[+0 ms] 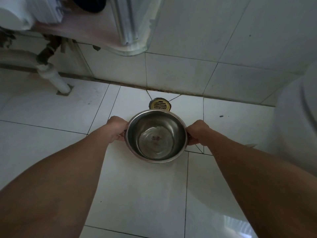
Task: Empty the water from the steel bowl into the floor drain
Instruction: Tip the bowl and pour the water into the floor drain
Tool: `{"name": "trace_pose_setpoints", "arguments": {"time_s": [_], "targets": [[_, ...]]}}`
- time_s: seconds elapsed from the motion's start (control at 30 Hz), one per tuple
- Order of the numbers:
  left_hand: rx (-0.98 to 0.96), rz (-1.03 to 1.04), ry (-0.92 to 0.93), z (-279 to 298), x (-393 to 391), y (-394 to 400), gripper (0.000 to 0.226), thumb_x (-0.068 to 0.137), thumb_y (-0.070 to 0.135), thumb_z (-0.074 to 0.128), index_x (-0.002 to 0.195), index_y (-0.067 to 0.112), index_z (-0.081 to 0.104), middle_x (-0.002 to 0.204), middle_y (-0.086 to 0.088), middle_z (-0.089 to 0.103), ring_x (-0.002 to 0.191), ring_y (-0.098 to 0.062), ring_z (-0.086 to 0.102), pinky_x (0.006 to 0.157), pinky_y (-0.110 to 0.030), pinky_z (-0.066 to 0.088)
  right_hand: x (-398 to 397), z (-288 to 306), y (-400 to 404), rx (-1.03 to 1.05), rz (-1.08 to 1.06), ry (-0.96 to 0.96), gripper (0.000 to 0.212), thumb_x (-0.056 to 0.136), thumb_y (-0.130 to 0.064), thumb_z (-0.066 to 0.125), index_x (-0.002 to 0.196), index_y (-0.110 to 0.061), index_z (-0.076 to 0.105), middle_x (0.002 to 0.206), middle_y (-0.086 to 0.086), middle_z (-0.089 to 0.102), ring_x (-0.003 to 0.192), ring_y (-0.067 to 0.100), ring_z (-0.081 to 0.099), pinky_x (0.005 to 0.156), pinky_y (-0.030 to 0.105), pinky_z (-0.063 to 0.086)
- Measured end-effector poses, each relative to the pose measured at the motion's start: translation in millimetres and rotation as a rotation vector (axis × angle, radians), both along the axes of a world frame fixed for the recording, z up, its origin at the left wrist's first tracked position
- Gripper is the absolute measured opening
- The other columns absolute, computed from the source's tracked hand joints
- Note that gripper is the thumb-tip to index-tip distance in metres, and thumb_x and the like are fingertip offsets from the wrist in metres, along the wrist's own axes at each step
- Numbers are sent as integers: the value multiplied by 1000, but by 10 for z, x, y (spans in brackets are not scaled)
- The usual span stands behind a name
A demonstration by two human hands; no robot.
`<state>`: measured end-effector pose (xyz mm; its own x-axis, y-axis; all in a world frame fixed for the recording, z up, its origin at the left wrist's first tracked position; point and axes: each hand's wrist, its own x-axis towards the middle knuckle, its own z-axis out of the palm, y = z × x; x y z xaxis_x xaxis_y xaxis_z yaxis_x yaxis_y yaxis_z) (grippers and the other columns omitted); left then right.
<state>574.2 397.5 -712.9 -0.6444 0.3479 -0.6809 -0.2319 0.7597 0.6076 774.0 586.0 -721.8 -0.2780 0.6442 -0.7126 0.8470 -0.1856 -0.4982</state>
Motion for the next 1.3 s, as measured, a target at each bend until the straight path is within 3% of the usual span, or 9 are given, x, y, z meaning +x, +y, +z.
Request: {"name": "trace_pose_setpoints", "arguments": {"time_s": [0.27,0.37,0.47,0.6,0.77,1.3], "targets": [[-4,-4,2,-28,-19,6,14,88,-4,57,94,-4,70,70,-12,65,56,-22,59,36,-21,49,-16,2,-10,-3,26,2,23,95,-11,63,107,7,68,98,24,75,81,34,76,65,37,63],[-10,-10,14,-35,-28,11,14,88,-4,56,91,-1,69,70,-12,64,55,-22,58,42,-25,50,-27,-1,-5,-11,31,4,22,96,-11,62,108,7,68,96,23,75,78,34,75,63,36,63],[-9,-10,15,-43,-37,10,11,86,-4,57,88,1,67,68,-11,62,55,-20,55,47,-27,52,-41,14,0,2,36,-10,21,96,-11,61,107,5,68,84,18,72,62,27,70,49,30,58],[-17,-15,15,-57,-52,7,10,86,-4,58,89,2,65,70,-12,60,55,-20,54,42,-24,52,-48,8,-8,0,50,-26,19,97,-12,61,104,4,68,79,16,70,59,24,69,43,28,54],[-12,-32,21,-83,-74,-2,9,87,-3,60,92,4,64,84,-17,59,63,-22,51,46,-26,53,-68,-3,-13,-4,52,-28,14,96,-11,62,89,0,66,74,14,69,56,22,68,38,24,52],[-10,-25,27,-92,-88,23,14,89,-6,57,95,-1,68,81,-16,63,57,-21,55,46,-26,53,-47,10,-19,-30,51,-16,14,97,-10,61,91,1,67,72,13,68,55,21,68,35,23,50]]}}
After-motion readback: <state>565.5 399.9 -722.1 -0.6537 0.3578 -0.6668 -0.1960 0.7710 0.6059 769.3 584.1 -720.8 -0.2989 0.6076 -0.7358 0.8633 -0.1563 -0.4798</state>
